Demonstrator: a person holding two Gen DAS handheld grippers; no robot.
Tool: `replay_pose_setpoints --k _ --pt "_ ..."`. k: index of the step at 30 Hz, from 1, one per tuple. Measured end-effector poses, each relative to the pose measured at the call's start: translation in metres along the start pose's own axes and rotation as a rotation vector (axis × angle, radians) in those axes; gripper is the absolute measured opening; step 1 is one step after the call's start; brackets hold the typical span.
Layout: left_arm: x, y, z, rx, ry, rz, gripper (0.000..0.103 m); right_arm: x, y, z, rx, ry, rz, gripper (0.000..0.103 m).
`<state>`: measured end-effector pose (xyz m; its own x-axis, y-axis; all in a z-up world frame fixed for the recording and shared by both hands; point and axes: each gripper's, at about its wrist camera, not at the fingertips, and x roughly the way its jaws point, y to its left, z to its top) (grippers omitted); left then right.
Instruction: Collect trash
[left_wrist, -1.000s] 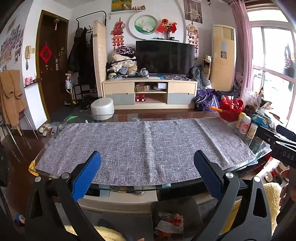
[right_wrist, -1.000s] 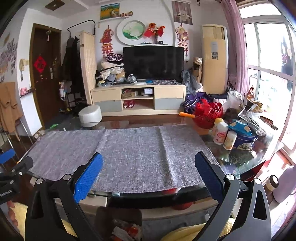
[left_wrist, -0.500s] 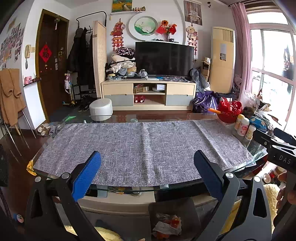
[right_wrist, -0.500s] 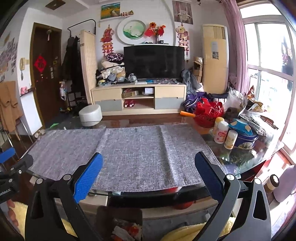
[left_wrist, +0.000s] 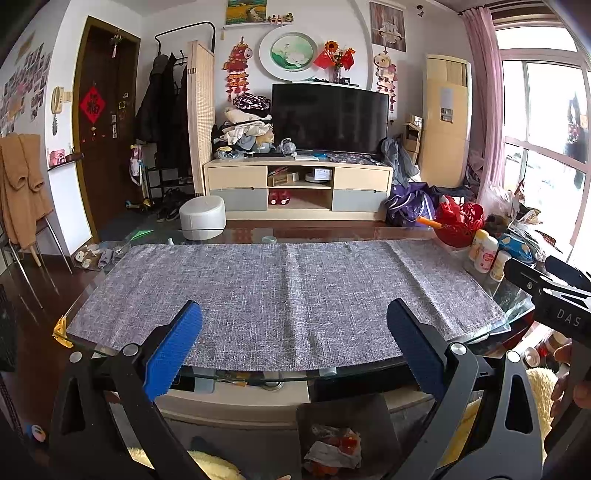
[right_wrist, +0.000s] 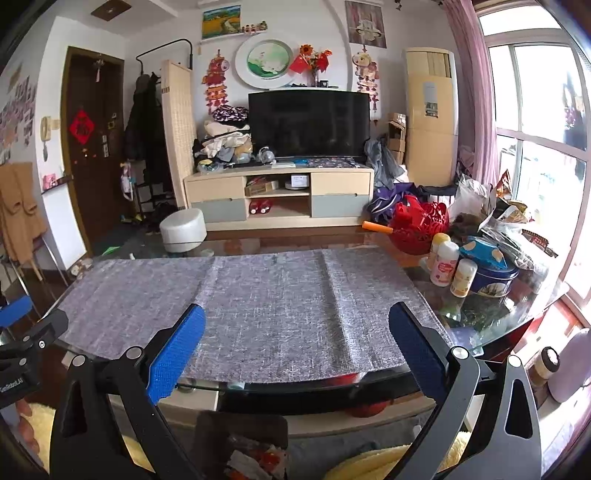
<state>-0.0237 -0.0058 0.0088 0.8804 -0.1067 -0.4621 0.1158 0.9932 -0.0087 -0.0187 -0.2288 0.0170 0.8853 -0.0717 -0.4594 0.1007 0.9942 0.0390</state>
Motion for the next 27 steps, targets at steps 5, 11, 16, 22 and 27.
replay_pose_setpoints --k 5,11,16,22,27 --pt "0.0001 -0.0001 0.0 -0.002 0.001 0.0 0.095 -0.001 0.0012 -0.0004 0.002 -0.001 0.002 0.1" --pt "-0.0005 -0.0012 0.0001 -0.002 0.001 0.003 0.095 -0.0013 0.0016 0.0004 0.003 0.002 0.007 0.1" --pt "-0.0012 -0.0022 0.0002 -0.002 0.002 0.002 0.095 -0.0008 0.0019 0.0005 0.005 0.003 0.008 0.1" --pt "-0.0013 -0.0022 0.0005 -0.004 0.003 0.004 0.095 0.001 0.004 0.0012 0.007 0.008 0.013 0.1" --pt "-0.0025 -0.0028 0.0009 -0.005 0.003 0.003 0.095 0.0012 0.0041 0.001 0.008 0.01 0.016 0.1"
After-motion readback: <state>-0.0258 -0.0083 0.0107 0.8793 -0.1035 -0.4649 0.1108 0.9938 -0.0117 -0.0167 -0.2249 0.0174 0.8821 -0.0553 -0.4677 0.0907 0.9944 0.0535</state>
